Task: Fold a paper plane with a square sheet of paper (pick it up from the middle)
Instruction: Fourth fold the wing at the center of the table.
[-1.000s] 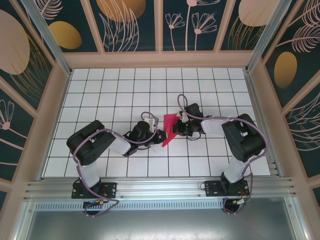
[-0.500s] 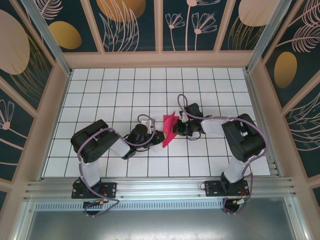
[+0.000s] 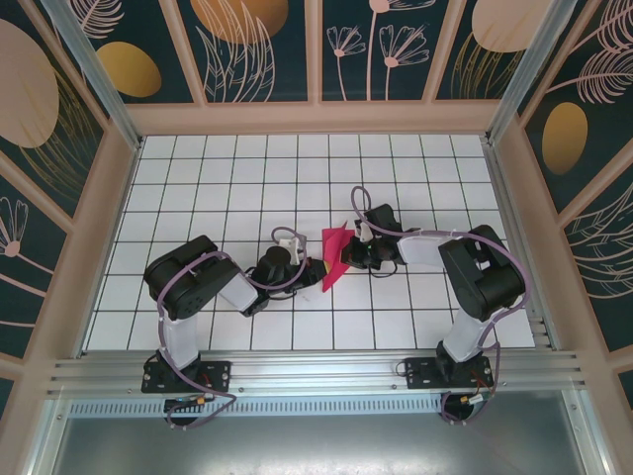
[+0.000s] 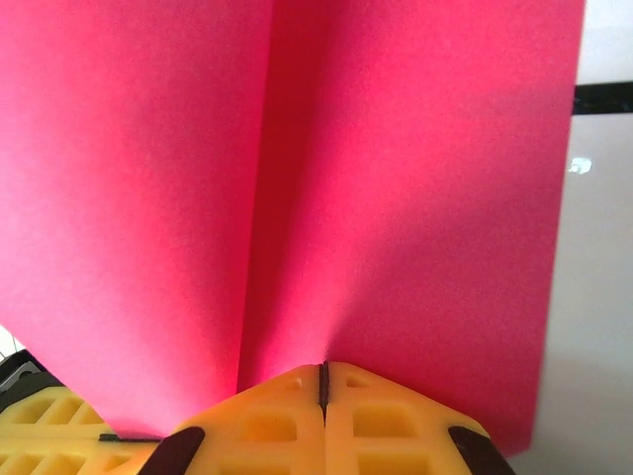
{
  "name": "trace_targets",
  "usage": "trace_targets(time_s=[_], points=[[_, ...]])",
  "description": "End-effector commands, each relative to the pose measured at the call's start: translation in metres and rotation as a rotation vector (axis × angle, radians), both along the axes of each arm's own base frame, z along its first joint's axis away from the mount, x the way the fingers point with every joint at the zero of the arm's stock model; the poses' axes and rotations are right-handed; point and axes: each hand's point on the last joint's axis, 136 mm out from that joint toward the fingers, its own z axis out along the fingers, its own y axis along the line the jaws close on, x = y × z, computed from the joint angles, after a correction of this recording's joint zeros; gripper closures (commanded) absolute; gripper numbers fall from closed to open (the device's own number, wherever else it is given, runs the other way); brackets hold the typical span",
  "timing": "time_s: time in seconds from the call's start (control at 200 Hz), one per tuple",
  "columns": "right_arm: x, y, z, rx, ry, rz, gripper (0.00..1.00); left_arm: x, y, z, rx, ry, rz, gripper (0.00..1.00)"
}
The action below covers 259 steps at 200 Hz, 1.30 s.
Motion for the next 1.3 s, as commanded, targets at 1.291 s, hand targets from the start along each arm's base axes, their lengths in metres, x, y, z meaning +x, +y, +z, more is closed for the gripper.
trace_targets(time_s=[1.291], points=[[0.023,0.029,0.051,0.153,-0.083,0.007,0.93,-0.007,0.016,-0.051,0.17,0.151,0.03,1.0]])
